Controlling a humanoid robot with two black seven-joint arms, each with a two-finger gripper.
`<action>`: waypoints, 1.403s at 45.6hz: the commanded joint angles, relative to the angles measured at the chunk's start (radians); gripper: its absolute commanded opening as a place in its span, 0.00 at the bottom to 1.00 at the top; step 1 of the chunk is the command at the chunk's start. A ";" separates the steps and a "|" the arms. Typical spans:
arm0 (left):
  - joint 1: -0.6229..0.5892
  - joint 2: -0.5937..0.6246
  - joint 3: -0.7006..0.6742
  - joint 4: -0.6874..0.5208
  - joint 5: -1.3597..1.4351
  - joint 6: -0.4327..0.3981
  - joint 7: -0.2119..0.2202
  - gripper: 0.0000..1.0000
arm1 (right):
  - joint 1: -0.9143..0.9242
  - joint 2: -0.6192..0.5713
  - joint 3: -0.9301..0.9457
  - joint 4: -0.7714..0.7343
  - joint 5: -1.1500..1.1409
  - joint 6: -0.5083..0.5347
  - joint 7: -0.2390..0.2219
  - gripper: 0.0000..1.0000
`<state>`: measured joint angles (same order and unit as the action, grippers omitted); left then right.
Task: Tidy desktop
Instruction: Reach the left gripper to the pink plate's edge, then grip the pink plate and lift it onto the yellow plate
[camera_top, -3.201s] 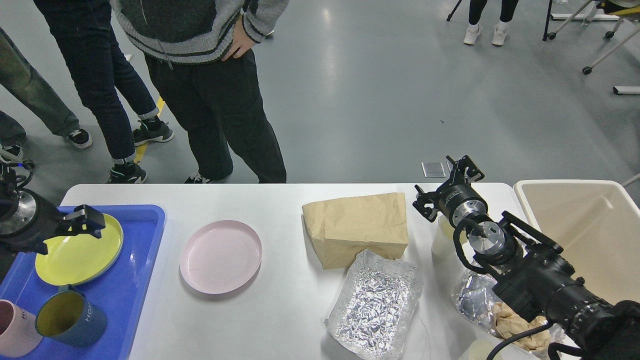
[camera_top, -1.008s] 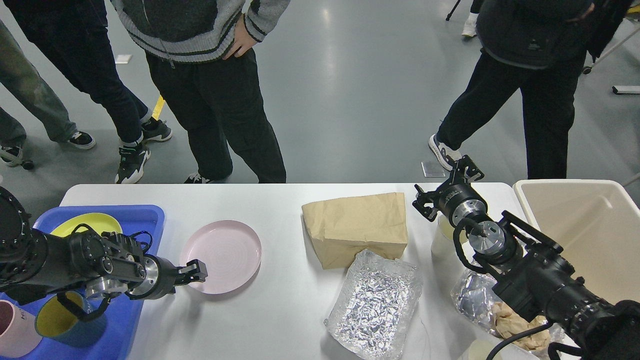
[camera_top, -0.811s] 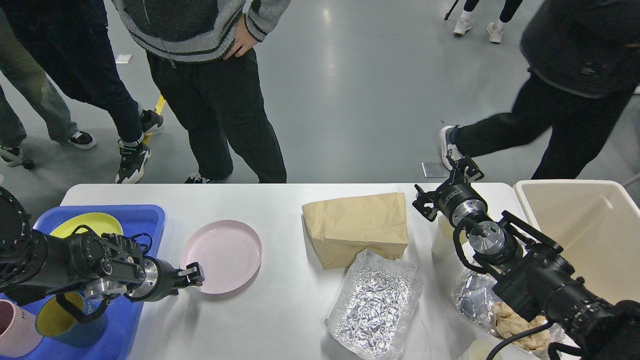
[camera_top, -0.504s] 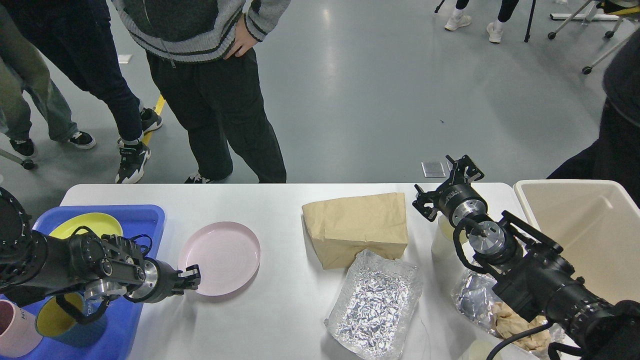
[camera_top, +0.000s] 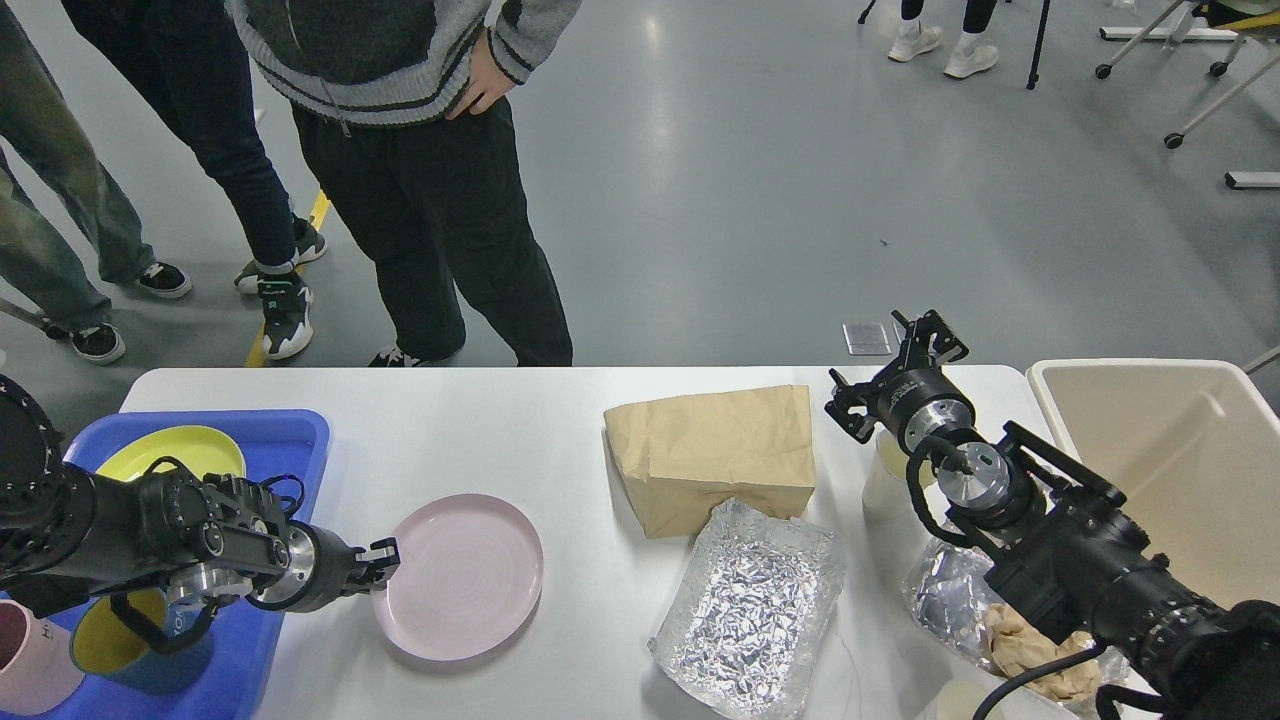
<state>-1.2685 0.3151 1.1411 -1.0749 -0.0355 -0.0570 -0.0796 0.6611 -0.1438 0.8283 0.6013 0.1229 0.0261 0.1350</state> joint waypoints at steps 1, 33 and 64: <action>-0.002 0.001 0.000 -0.002 0.000 0.000 0.000 0.00 | 0.000 0.001 0.000 0.000 0.000 0.000 0.000 1.00; -0.578 0.234 0.114 -0.362 0.005 -0.283 0.021 0.00 | 0.000 0.001 0.000 -0.002 0.000 0.000 0.000 1.00; -0.750 0.321 0.474 -0.338 0.005 -0.335 0.023 0.00 | 0.000 0.000 0.000 0.000 0.000 0.000 0.000 1.00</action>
<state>-2.1061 0.6043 1.5816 -1.4203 -0.0324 -0.5509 -0.0592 0.6603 -0.1440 0.8283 0.6005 0.1225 0.0261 0.1350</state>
